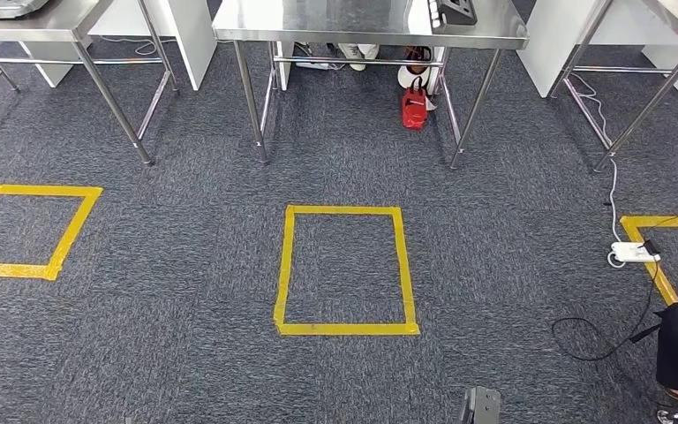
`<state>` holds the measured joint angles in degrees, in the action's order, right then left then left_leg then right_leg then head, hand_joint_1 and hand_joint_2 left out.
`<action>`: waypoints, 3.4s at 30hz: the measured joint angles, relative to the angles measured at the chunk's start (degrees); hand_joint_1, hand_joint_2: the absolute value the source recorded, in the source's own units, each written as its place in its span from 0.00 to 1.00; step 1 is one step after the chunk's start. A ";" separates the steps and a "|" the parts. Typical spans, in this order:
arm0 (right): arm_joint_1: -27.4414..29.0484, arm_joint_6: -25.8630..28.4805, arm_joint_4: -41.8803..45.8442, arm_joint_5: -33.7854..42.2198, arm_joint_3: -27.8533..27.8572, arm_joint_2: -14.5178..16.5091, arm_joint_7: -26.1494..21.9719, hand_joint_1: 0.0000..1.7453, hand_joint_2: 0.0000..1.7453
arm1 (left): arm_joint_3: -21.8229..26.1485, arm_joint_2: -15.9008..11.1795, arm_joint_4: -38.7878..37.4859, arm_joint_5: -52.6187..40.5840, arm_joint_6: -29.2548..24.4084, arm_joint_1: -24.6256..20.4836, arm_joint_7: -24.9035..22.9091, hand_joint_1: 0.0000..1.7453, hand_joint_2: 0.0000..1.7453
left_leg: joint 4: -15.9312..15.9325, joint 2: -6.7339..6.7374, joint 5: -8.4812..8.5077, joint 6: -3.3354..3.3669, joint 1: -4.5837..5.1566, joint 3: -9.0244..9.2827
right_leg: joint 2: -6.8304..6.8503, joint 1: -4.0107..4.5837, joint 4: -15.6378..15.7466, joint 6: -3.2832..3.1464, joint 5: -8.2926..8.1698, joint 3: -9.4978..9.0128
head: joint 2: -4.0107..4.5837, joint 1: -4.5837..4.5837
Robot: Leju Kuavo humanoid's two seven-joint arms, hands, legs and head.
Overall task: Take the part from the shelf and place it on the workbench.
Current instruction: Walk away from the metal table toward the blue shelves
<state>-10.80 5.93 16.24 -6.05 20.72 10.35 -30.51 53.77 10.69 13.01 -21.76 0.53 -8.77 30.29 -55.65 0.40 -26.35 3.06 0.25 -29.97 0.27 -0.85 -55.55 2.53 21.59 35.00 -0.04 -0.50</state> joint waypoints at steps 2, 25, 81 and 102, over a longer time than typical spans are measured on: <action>0.23 -0.15 -0.01 0.21 0.25 -0.08 -0.05 0.00 0.00 | -0.03 0.08 -0.03 0.14 0.03 0.11 0.07 0.00 0.00 | 0.72 0.60 0.67 0.33 -0.61 -0.12 | -0.18 0.27 -4.51 -0.39 2.90 2.14 | 0.00 -0.31; -1.92 0.28 -0.30 -4.73 -4.81 5.03 4.02 0.00 0.00 | 6.05 -2.45 -0.09 8.78 -1.19 3.40 4.21 0.00 0.00 | -8.80 -2.29 -5.46 -2.60 -1.66 -3.55 | -3.67 0.42 -1.41 -2.57 2.94 -1.87 | 0.00 -0.44; -1.77 -3.43 -0.04 0.77 -8.05 4.82 3.87 0.00 0.00 | 10.40 -0.86 1.55 7.21 -0.05 4.18 6.45 0.00 0.00 | -15.42 -0.30 -9.90 -3.64 -1.17 -5.66 | -1.09 -0.33 -0.80 -2.81 3.49 -2.94 | 0.00 -0.14; 0.07 -4.60 0.00 9.21 -0.49 0.67 0.67 0.00 0.00 | 3.37 -1.11 1.35 -1.08 1.51 0.78 2.57 0.00 0.00 | -1.71 4.63 -1.49 -1.56 -1.03 -0.78 | 3.05 -0.04 -4.58 0.74 5.02 -0.82 | 0.00 -0.79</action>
<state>-10.73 1.33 16.24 3.15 20.23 11.02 -29.84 57.13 9.58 14.36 -22.84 2.04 -7.99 32.86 -57.36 5.03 -27.84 1.50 -0.78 -30.74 3.32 -0.89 -60.13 3.27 26.62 34.18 -0.04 -1.28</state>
